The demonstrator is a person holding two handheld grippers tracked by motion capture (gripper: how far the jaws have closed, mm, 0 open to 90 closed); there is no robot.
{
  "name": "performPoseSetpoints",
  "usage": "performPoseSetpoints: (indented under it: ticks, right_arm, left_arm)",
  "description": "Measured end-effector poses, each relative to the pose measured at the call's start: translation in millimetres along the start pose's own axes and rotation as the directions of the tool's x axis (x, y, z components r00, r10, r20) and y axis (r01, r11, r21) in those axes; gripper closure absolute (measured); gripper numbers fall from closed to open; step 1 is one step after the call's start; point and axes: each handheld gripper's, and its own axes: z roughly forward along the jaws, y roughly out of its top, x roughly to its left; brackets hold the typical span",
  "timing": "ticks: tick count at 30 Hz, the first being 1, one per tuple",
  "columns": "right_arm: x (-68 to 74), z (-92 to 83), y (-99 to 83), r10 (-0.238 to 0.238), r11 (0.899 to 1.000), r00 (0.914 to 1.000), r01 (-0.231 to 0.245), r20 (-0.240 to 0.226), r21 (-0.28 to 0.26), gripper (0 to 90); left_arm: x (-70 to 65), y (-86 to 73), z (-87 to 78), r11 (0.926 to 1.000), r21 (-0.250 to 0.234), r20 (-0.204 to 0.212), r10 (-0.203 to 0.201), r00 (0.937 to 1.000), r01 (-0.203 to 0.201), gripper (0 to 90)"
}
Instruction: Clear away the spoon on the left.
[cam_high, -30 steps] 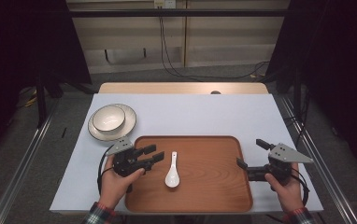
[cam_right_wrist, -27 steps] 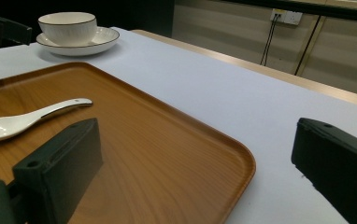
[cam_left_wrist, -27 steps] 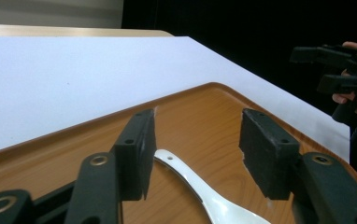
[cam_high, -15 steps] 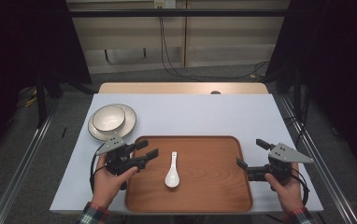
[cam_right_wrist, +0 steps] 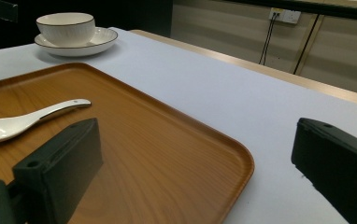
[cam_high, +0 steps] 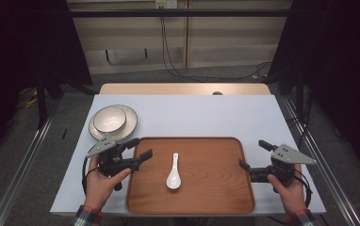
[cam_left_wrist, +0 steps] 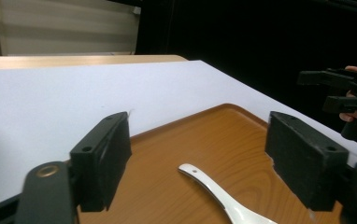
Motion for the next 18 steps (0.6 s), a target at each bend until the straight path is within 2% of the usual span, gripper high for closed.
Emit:
performPoseSetpoints:
  ticks: [6,9,10,14,15,18]
  right_arm:
    - [-1.0,-1.0,0.3,0.004,1.0,1.0,-0.004,0.002,-0.003,1.7]
    - [-1.1,-1.1,0.2,0.003,1.0,1.0,-0.003,0.003,-0.001,1.7]
    - [-1.0,-1.3,0.3,0.001,1.0,1.0,-0.001,0.001,0.001,1.7]
    - [-0.7,-1.8,0.3,0.005,1.0,1.0,-0.005,0.004,0.0,1.7]
    - [-0.8,-1.8,0.3,0.006,1.0,1.0,-0.006,0.005,-0.001,1.7]
    - [-1.2,-2.5,0.4,0.006,1.0,1.0,-0.006,0.006,0.0,1.7]
  left_arm:
    - [2.0,1.3,-6.5,0.9996,-0.027,-0.008,0.0,1.0,0.0,16.0]
    - [4.2,2.1,-9.9,0.9996,-0.025,-0.003,0.016,0.9999,-0.016,14.5]
    - [3.9,2.0,-10.1,0.9992,-0.038,-0.022,0.013,0.9997,-0.014,13.8]
    - [7.2,2.0,-13.3,0.9994,-0.034,-0.005,0.003,1.0,-0.003,10.6]
    - [7.9,1.8,-14.2,0.9996,-0.029,-0.02,0.006,0.9998,-0.006,9.9]
    - [10.8,1.4,-17.9,0.9996,-0.028,-0.024,-0.003,0.9997,0.002,8.8]
